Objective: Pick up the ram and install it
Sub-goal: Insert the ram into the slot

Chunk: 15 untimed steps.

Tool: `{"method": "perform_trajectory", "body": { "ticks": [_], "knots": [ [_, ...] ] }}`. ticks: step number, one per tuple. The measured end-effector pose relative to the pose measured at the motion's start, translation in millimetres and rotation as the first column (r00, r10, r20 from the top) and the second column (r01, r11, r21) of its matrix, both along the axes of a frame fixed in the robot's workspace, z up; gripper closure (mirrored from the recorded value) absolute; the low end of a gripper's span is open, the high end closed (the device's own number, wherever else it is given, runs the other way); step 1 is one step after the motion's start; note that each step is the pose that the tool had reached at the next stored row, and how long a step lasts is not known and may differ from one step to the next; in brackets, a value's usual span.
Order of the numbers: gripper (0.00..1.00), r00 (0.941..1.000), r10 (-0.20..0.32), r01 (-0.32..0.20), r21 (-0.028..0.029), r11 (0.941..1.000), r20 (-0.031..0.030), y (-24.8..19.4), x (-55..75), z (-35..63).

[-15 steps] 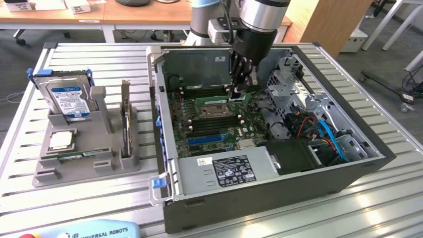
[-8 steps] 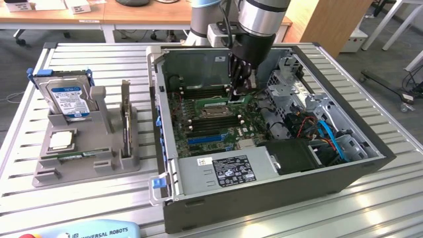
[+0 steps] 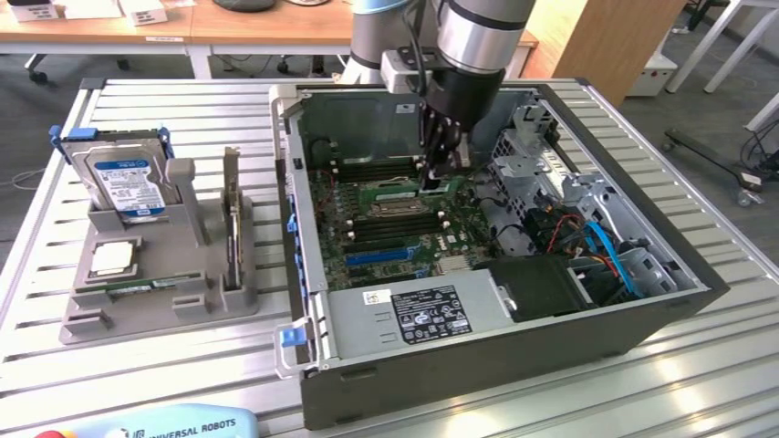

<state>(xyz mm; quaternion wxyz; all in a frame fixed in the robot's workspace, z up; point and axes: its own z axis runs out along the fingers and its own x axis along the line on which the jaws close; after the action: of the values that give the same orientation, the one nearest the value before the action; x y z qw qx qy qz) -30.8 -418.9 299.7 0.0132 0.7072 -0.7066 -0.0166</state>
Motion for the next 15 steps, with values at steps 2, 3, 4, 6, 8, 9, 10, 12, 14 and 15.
{"method": "perform_trajectory", "body": {
  "ticks": [2, 3, 4, 6, 8, 9, 10, 12, 14, 15],
  "knots": [
    [0.89, 1.0, 0.0, 0.0, -0.0001, 1.0, 0.0, 0.0, 0.0, -2.0],
    [0.89, 1.0, 0.0, 0.0, 0.0, 1.0, 0.0, 0.0, 0.0, -3.1],
    [0.89, 1.0, 0.0, 0.0, -0.0001, 1.0, 0.0, 0.0, 0.0, -4.2],
    [0.89, 1.0, 0.0, 0.0, -0.0001, 1.0, 0.0, 0.0, 0.0, -6.2],
    [0.89, 1.0, 0.0, 0.0, -0.0002, 1.0, 0.0, 0.0, 0.0, -8.4],
    [0.89, 1.0, 0.0, 0.0, -0.0001, 1.0, 0.0, 0.0, 0.0, -9.5],
    [0.89, 1.0, 0.0, 0.0, -0.0001, 1.0, 0.0, 0.0, 0.0, -10.6],
    [0.89, 1.0, 0.0, 0.0, -0.0001, 1.0, 0.0, 0.0, 0.0, -12.7],
    [0.89, 1.0, 0.0, 0.0, -0.0002, 1.0, 0.0, 0.0, 0.0, -14.9],
    [0.89, 1.0, 0.0, 0.0, -0.0002, 1.0, 0.0, 0.0, 0.0, -15.9]
  ]
}}
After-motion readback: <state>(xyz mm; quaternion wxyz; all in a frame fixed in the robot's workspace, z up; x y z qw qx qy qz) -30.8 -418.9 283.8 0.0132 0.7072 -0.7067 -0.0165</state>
